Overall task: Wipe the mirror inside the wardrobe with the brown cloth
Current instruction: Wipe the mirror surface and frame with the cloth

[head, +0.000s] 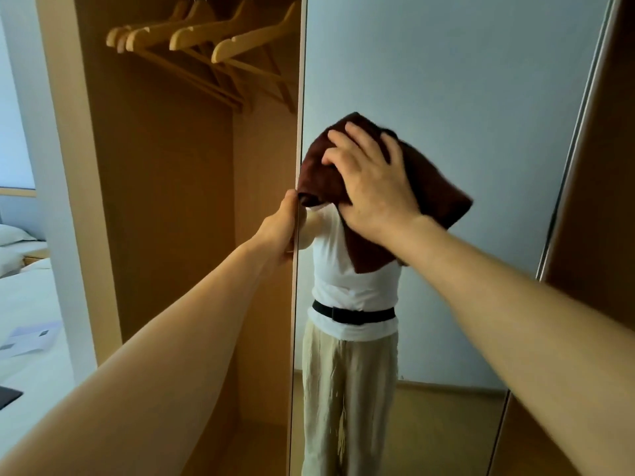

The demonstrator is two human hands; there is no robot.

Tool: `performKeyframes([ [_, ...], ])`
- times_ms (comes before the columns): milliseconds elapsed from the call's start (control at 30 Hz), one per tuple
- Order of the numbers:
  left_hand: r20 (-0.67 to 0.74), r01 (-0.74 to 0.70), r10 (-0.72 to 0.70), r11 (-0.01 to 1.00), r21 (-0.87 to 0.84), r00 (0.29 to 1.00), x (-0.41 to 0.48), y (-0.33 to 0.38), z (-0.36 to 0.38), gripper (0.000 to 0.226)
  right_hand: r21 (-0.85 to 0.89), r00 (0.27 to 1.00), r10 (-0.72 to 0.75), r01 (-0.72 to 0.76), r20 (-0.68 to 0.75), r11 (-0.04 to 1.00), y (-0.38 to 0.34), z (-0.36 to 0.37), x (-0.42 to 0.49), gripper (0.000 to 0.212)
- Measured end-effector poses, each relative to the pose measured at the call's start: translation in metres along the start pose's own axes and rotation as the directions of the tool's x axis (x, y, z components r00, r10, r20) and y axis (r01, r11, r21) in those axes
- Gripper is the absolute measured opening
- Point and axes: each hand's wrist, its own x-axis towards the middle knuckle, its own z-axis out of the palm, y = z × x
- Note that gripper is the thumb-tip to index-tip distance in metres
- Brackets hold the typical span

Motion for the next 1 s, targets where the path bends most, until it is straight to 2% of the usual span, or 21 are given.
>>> performKeyframes([
  [100, 0.097, -0.014, 0.028, 0.99, -0.14, 0.995, -0.002, 0.002, -0.006, 0.064, 0.035, 0.997, 0.027, -0.025, -0.07, 0.999, -0.035, 0.028, -0.03, 0.062],
  [167, 0.112, 0.053, -0.038, 0.991, -0.126, 0.993, -0.007, 0.004, -0.008, 0.066, 0.05, 0.999, -0.019, 0.021, -0.039, 0.999, -0.055, 0.045, -0.06, 0.056],
  [233, 0.118, 0.063, -0.055, 0.996, -0.058, 0.991, -0.008, 0.006, -0.005, 0.082, 0.071, 0.996, -0.076, 0.073, 0.037, 0.995, -0.07, 0.057, -0.095, 0.05],
  [333, 0.045, 0.031, -0.033, 0.998, 0.059, 0.998, -0.009, 0.008, -0.001, 0.108, 0.109, 0.963, -0.146, 0.124, 0.226, 0.986, -0.089, 0.07, -0.141, 0.053],
  [433, -0.024, 0.029, -0.027, 0.995, 0.093, 0.999, -0.003, 0.004, 0.001, 0.1, 0.154, 0.932, -0.21, 0.17, 0.296, 0.973, -0.09, 0.072, -0.157, 0.044],
  [500, -0.049, 0.044, -0.039, 0.993, 0.112, 0.998, 0.001, 0.001, 0.003, 0.094, 0.182, 0.894, -0.326, 0.282, 0.306, 0.942, -0.076, 0.065, -0.149, 0.042],
  [567, -0.069, 0.041, -0.033, 0.992, 0.116, 0.997, 0.002, 0.001, 0.003, 0.087, 0.212, 0.822, -0.457, 0.406, 0.339, 0.889, -0.053, 0.054, -0.129, 0.046],
  [600, -0.071, 0.039, -0.031, 0.993, 0.108, 0.997, 0.001, 0.001, 0.002, 0.086, 0.208, 0.797, -0.491, 0.445, 0.353, 0.871, -0.041, 0.047, -0.117, 0.048],
  [633, -0.063, 0.032, -0.026, 0.994, 0.1, 0.998, 0.001, 0.001, 0.001, 0.085, 0.176, 0.803, -0.492, 0.459, 0.336, 0.871, -0.03, 0.039, -0.103, 0.05],
  [733, -0.05, 0.015, -0.011, 0.996, 0.083, 0.999, 0.0, 0.0, 0.001, 0.072, 0.064, 0.913, -0.356, 0.35, 0.2, 0.934, 0.006, 0.012, -0.049, 0.051],
  [800, -0.073, 0.011, -0.003, 0.994, 0.104, 0.997, 0.001, -0.001, 0.002, 0.076, 0.048, 0.962, -0.24, 0.235, 0.133, 0.971, 0.022, -0.008, -0.017, 0.048],
  [900, -0.109, 0.01, 0.007, 0.987, 0.158, 0.994, 0.002, -0.003, 0.002, 0.08, 0.075, 0.992, -0.087, 0.08, 0.093, 0.994, 0.028, -0.013, -0.001, 0.048],
  [1000, -0.092, -0.005, 0.019, 0.99, 0.142, 0.996, 0.001, -0.003, 0.002, 0.082, 0.067, 1.0, -0.002, 0.001, 0.018, 0.998, 0.006, 0.007, -0.028, 0.058],
])
